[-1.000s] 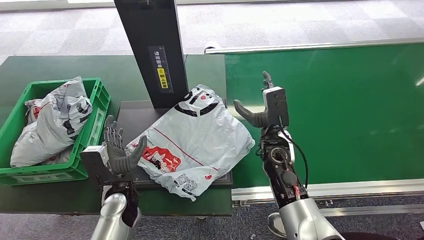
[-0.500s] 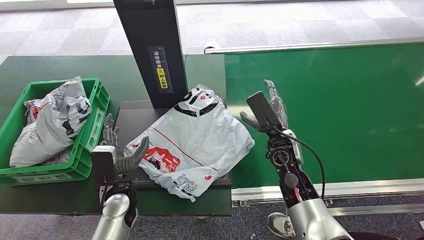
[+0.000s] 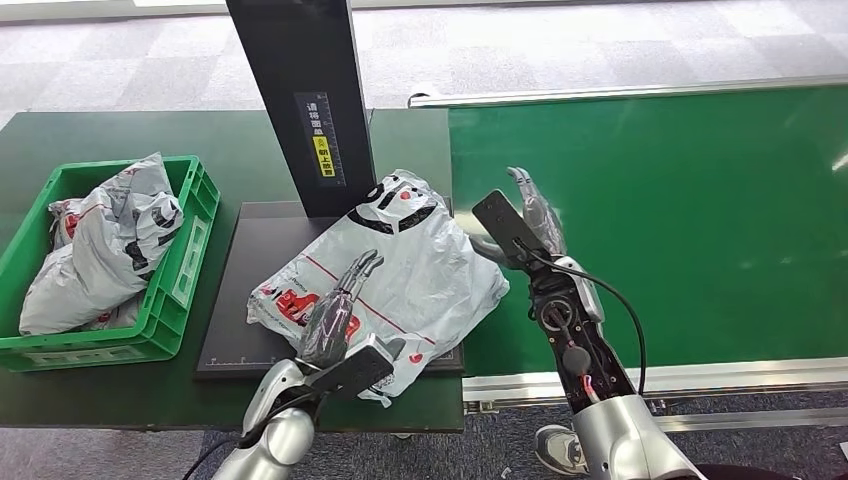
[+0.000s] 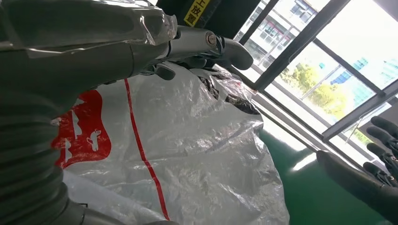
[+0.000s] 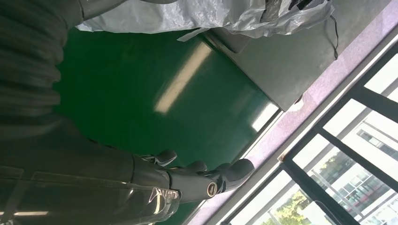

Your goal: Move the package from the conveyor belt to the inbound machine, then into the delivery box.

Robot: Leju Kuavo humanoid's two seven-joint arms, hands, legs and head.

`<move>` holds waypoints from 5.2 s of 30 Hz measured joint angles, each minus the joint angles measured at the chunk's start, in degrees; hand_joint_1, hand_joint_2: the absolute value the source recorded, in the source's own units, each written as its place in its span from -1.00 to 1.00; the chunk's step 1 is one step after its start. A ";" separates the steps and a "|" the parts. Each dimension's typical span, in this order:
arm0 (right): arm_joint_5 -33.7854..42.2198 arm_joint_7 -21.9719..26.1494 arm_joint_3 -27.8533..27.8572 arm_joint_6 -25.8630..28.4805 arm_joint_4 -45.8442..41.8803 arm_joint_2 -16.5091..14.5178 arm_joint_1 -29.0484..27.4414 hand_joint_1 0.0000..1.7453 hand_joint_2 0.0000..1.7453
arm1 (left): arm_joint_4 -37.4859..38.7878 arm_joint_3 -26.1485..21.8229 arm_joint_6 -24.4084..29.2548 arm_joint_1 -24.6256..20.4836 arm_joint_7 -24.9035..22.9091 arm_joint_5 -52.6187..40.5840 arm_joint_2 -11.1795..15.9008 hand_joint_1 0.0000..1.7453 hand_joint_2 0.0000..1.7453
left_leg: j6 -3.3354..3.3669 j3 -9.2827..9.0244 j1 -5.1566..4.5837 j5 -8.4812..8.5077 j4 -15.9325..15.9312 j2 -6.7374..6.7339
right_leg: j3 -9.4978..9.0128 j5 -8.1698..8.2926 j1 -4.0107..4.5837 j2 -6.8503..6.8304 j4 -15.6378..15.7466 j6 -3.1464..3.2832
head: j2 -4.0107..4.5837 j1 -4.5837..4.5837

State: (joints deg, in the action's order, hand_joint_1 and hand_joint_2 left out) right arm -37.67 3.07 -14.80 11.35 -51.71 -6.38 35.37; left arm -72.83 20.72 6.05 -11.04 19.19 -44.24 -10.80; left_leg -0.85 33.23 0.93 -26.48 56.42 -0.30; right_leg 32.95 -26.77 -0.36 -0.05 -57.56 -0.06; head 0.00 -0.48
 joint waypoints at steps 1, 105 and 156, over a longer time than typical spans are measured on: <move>-0.03 -0.02 0.07 -0.03 0.00 0.00 -0.01 -1.00 1.00 | 0.21 0.22 -0.08 -0.02 0.00 -0.04 0.11 -1.00 1.00 | 0.00 0.00 0.00 0.00 0.00 0.00 | 0.00 0.00 0.00 0.00 0.00 0.00 | 0.00 0.00; 34.70 13.23 1.55 -7.12 -9.08 7.89 -9.96 -1.00 1.00 | 26.01 -40.84 15.07 -42.42 -28.76 -36.18 21.01 1.00 1.00 | -0.02 -0.03 0.04 0.27 -0.01 0.17 | -0.10 0.12 0.04 -0.21 -0.05 0.02 | 0.01 -0.02; 32.60 14.88 -0.64 -7.55 -8.64 6.37 -7.88 -1.00 1.00 | 2.69 -31.41 21.95 -16.98 13.08 36.79 6.57 -1.00 1.00 | -0.01 0.06 -0.01 0.20 -0.01 0.02 | 0.04 0.17 -0.02 0.05 -0.02 -0.02 | 0.01 -0.02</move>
State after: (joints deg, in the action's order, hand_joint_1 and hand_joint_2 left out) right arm -5.06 17.94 -15.45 3.81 -60.35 -0.02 27.48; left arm -70.15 -10.69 27.99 -28.01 32.27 -7.45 -4.23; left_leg -0.86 33.30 0.92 -26.28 56.41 -0.28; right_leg 32.99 -26.60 -0.38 0.00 -57.58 -0.07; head 0.01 -0.50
